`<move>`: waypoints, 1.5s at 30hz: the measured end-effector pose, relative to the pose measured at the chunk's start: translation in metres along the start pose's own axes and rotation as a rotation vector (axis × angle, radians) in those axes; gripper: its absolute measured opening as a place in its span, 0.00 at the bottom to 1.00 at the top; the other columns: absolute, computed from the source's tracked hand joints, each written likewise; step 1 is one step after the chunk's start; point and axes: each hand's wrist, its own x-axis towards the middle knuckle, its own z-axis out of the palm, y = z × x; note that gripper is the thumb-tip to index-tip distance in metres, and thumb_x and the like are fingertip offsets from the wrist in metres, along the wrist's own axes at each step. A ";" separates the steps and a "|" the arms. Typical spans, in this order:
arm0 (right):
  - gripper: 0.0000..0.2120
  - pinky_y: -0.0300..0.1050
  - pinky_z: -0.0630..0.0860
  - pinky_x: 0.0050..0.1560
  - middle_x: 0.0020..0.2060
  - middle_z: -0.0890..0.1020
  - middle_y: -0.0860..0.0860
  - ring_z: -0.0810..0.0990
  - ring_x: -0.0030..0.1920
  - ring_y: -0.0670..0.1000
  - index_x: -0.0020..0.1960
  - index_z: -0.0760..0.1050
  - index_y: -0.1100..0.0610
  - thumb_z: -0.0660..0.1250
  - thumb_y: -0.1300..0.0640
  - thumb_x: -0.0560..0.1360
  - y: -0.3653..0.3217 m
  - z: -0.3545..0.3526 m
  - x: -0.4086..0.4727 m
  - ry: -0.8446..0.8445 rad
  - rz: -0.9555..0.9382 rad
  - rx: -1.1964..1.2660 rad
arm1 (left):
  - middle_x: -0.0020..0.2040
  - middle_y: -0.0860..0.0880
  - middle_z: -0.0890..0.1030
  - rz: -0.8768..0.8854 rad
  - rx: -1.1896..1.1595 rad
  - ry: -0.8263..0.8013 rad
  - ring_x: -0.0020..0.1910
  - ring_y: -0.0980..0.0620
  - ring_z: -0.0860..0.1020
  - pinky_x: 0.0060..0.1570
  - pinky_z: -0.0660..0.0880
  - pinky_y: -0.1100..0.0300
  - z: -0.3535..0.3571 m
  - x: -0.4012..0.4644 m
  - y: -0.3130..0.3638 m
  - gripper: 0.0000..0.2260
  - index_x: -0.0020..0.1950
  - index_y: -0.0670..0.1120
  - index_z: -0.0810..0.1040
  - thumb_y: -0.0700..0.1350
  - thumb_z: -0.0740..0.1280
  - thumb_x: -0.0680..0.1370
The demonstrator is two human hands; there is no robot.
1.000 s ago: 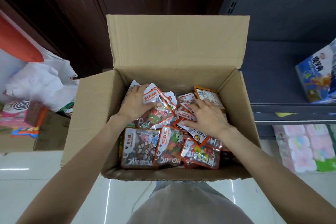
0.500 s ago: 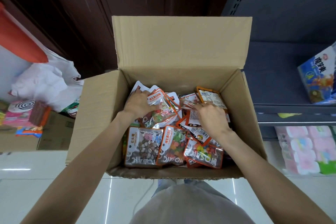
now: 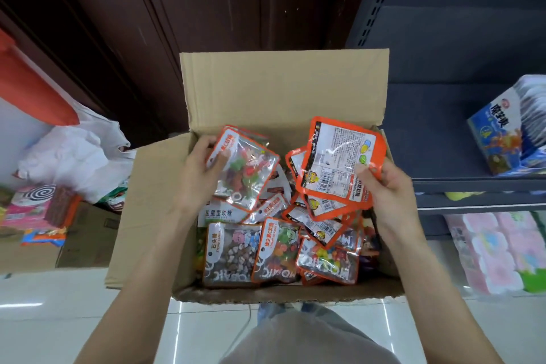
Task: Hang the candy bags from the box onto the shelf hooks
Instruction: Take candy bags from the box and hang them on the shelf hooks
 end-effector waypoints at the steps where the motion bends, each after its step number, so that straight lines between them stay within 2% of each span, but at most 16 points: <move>1: 0.10 0.44 0.81 0.48 0.51 0.85 0.44 0.84 0.51 0.47 0.57 0.78 0.48 0.64 0.58 0.79 -0.006 0.001 -0.003 -0.027 0.025 0.059 | 0.44 0.51 0.81 -0.032 -0.140 0.014 0.47 0.46 0.80 0.50 0.78 0.56 -0.002 -0.004 0.007 0.01 0.50 0.54 0.76 0.47 0.66 0.79; 4: 0.11 0.43 0.80 0.48 0.53 0.84 0.46 0.84 0.53 0.48 0.60 0.77 0.51 0.61 0.60 0.80 -0.013 0.005 -0.010 -0.114 0.071 0.145 | 0.51 0.45 0.83 -0.098 -0.374 -0.015 0.53 0.38 0.80 0.55 0.76 0.38 -0.001 -0.016 0.025 0.03 0.49 0.59 0.78 0.53 0.66 0.77; 7: 0.12 0.45 0.80 0.49 0.53 0.84 0.48 0.84 0.53 0.49 0.59 0.76 0.51 0.60 0.62 0.80 -0.016 0.014 -0.016 -0.154 0.072 0.180 | 0.48 0.51 0.83 -0.106 -0.413 -0.026 0.49 0.45 0.81 0.53 0.77 0.42 0.006 -0.029 0.038 0.05 0.51 0.57 0.76 0.47 0.64 0.81; 11: 0.12 0.45 0.80 0.49 0.53 0.85 0.46 0.83 0.53 0.48 0.59 0.76 0.50 0.60 0.62 0.80 -0.013 0.023 -0.022 -0.090 0.045 0.194 | 0.46 0.51 0.81 -0.088 -0.402 -0.054 0.45 0.46 0.79 0.41 0.76 0.47 0.017 -0.044 0.045 0.05 0.53 0.59 0.73 0.49 0.61 0.82; 13: 0.11 0.49 0.79 0.52 0.53 0.84 0.46 0.83 0.53 0.48 0.59 0.76 0.49 0.61 0.61 0.80 -0.010 0.027 -0.026 -0.046 0.034 0.161 | 0.50 0.51 0.81 -0.103 -0.432 -0.070 0.49 0.48 0.80 0.46 0.78 0.50 0.023 -0.051 0.053 0.04 0.54 0.58 0.71 0.49 0.63 0.81; 15: 0.10 0.49 0.80 0.53 0.52 0.84 0.44 0.84 0.52 0.46 0.57 0.76 0.46 0.62 0.59 0.80 -0.008 0.029 -0.031 -0.016 0.020 0.133 | 0.50 0.53 0.81 -0.119 -0.446 -0.098 0.51 0.55 0.81 0.51 0.78 0.53 0.030 -0.056 0.061 0.12 0.55 0.57 0.69 0.48 0.69 0.76; 20: 0.07 0.45 0.82 0.47 0.46 0.85 0.42 0.84 0.48 0.43 0.54 0.77 0.46 0.66 0.57 0.78 -0.013 0.010 -0.035 0.167 -0.141 -0.075 | 0.48 0.57 0.81 -0.119 -0.401 -0.072 0.45 0.65 0.80 0.41 0.76 0.71 0.035 -0.060 0.063 0.17 0.58 0.53 0.69 0.45 0.72 0.74; 25: 0.24 0.39 0.80 0.36 0.38 0.85 0.48 0.85 0.39 0.47 0.66 0.67 0.47 0.70 0.64 0.75 -0.028 -0.033 -0.040 0.294 -0.302 -0.144 | 0.49 0.60 0.80 -0.056 -0.200 0.084 0.49 0.64 0.79 0.50 0.76 0.62 0.038 -0.062 0.058 0.18 0.59 0.53 0.69 0.48 0.73 0.74; 27: 0.18 0.36 0.79 0.36 0.42 0.83 0.39 0.84 0.42 0.43 0.60 0.71 0.49 0.69 0.64 0.76 -0.036 -0.039 -0.042 0.274 -0.376 -0.277 | 0.47 0.61 0.79 -0.015 -0.136 0.105 0.47 0.67 0.78 0.48 0.75 0.66 0.042 -0.066 0.066 0.17 0.58 0.52 0.69 0.48 0.72 0.74; 29: 0.11 0.44 0.81 0.38 0.43 0.83 0.39 0.84 0.43 0.45 0.54 0.75 0.49 0.69 0.62 0.76 -0.039 -0.036 -0.043 0.235 -0.412 -0.389 | 0.45 0.62 0.78 0.042 -0.090 0.085 0.44 0.69 0.78 0.43 0.74 0.72 0.051 -0.071 0.078 0.17 0.59 0.50 0.69 0.48 0.72 0.75; 31: 0.08 0.55 0.81 0.39 0.41 0.84 0.46 0.84 0.41 0.51 0.52 0.76 0.47 0.68 0.58 0.76 -0.036 -0.033 -0.042 0.152 -0.416 -0.413 | 0.44 0.61 0.78 0.112 -0.024 0.041 0.44 0.63 0.79 0.44 0.76 0.65 0.063 -0.076 0.089 0.18 0.61 0.49 0.69 0.49 0.72 0.75; 34: 0.11 0.59 0.80 0.48 0.45 0.84 0.43 0.84 0.46 0.54 0.52 0.76 0.45 0.58 0.54 0.74 -0.037 -0.043 -0.039 -0.082 -0.369 -0.331 | 0.43 0.61 0.79 0.153 0.033 -0.034 0.44 0.56 0.79 0.45 0.76 0.54 0.084 -0.085 0.103 0.18 0.62 0.52 0.69 0.50 0.72 0.75; 37: 0.10 0.48 0.79 0.52 0.45 0.83 0.40 0.82 0.47 0.38 0.53 0.77 0.50 0.63 0.58 0.73 -0.040 -0.077 -0.028 -0.120 -0.475 -0.513 | 0.43 0.58 0.82 0.095 -0.086 -0.102 0.44 0.58 0.80 0.47 0.77 0.53 0.105 -0.095 0.115 0.15 0.54 0.58 0.70 0.47 0.73 0.74; 40: 0.08 0.41 0.71 0.42 0.36 0.79 0.42 0.75 0.41 0.43 0.45 0.79 0.53 0.73 0.50 0.71 -0.041 -0.118 -0.015 0.090 -0.688 -0.793 | 0.45 0.57 0.83 0.042 -0.258 -0.143 0.45 0.59 0.81 0.48 0.78 0.60 0.131 -0.112 0.133 0.13 0.53 0.55 0.73 0.43 0.73 0.74; 42: 0.10 0.37 0.63 0.43 0.43 0.74 0.47 0.70 0.48 0.51 0.43 0.79 0.55 0.74 0.48 0.70 -0.040 -0.142 -0.007 0.136 -0.732 -0.833 | 0.45 0.56 0.83 0.027 -0.352 -0.136 0.44 0.61 0.81 0.45 0.77 0.66 0.150 -0.125 0.148 0.12 0.53 0.54 0.74 0.43 0.72 0.74; 45: 0.08 0.25 0.57 0.55 0.62 0.69 0.53 0.64 0.63 0.51 0.44 0.77 0.52 0.73 0.49 0.72 -0.038 -0.187 0.000 0.050 -0.676 -0.774 | 0.44 0.57 0.82 0.017 -0.401 -0.069 0.43 0.62 0.81 0.42 0.76 0.70 0.188 -0.148 0.172 0.13 0.53 0.55 0.73 0.42 0.72 0.74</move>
